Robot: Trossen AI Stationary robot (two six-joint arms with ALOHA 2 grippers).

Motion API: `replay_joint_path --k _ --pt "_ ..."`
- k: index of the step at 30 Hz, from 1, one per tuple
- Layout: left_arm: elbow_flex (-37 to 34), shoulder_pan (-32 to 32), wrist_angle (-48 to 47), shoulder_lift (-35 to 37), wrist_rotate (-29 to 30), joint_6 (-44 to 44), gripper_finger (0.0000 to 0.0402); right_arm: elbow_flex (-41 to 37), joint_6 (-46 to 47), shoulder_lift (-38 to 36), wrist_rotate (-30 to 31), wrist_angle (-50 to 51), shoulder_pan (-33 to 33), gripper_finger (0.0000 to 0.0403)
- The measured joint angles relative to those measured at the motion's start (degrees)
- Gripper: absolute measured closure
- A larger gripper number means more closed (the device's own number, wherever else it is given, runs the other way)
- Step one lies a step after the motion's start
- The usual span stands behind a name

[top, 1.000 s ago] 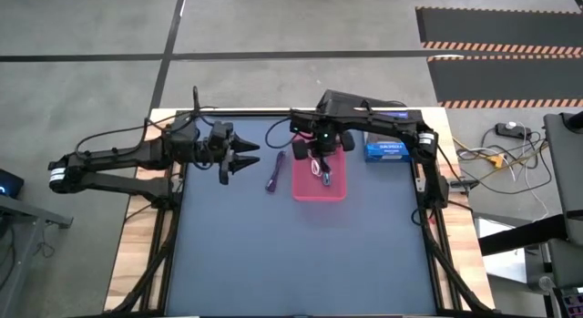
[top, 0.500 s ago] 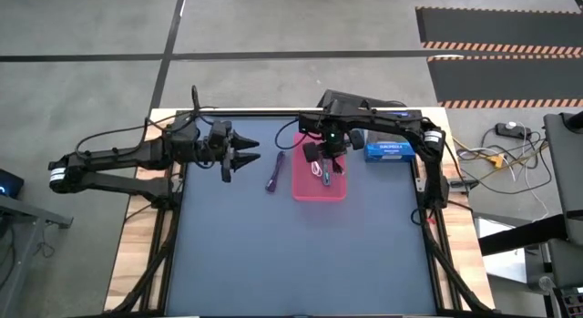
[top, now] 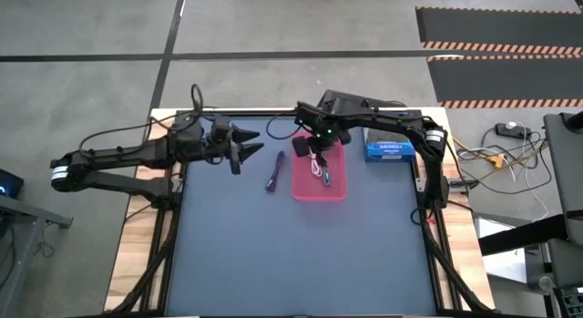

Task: Pick and place USB-C Cables
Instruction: Put the black USB cable into the red bin

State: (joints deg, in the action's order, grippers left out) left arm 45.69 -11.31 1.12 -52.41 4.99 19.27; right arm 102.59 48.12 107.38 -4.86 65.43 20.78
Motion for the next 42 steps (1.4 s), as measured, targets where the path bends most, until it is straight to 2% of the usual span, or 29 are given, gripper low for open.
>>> replay_joint_path --k 5,11,14,19,24,29,35,40,42 --pt "1.26 0.0 2.92 -4.92 0.13 5.48 0.0207 0.0 -4.73 -0.31 -0.07 -1.68 -0.43 0.0372" --pt "1.32 0.02 15.18 -10.41 0.52 17.04 0.0207 0.0 -11.69 -3.37 0.84 -1.78 -1.32 0.0372" --pt "1.62 0.01 18.83 -12.55 2.21 22.09 0.0207 -0.29 -14.83 -6.32 3.24 -1.92 -1.73 0.0372" --pt "4.0 0.07 21.34 -14.68 5.52 26.37 0.0207 -1.89 -18.7 -11.84 3.4 -4.93 -1.77 0.0372" --pt "7.45 0.13 21.18 -15.09 6.03 26.86 0.0207 -2.62 -19.48 -13.19 2.55 -6.76 -0.91 0.0372" --pt "10.53 0.43 20.96 -14.93 6.08 26.95 0.0207 -2.64 -23.09 -10.28 -1.0 -8.29 0.42 0.0372" --pt "10.02 2.28 20.64 -13.78 6.08 26.96 0.0207 -2.73 -27.08 -6.28 -2.64 -7.92 2.05 0.0372" --pt "8.71 2.51 20.66 -13.07 6.05 26.93 0.0207 -2.87 -42.58 -3.56 -12.65 -5.08 1.0 0.0372" --pt "8.42 2.17 20.51 -12.98 5.99 26.93 0.0207 -2.91 -48.52 -2.65 -14.86 -4.54 -0.74 0.0372"
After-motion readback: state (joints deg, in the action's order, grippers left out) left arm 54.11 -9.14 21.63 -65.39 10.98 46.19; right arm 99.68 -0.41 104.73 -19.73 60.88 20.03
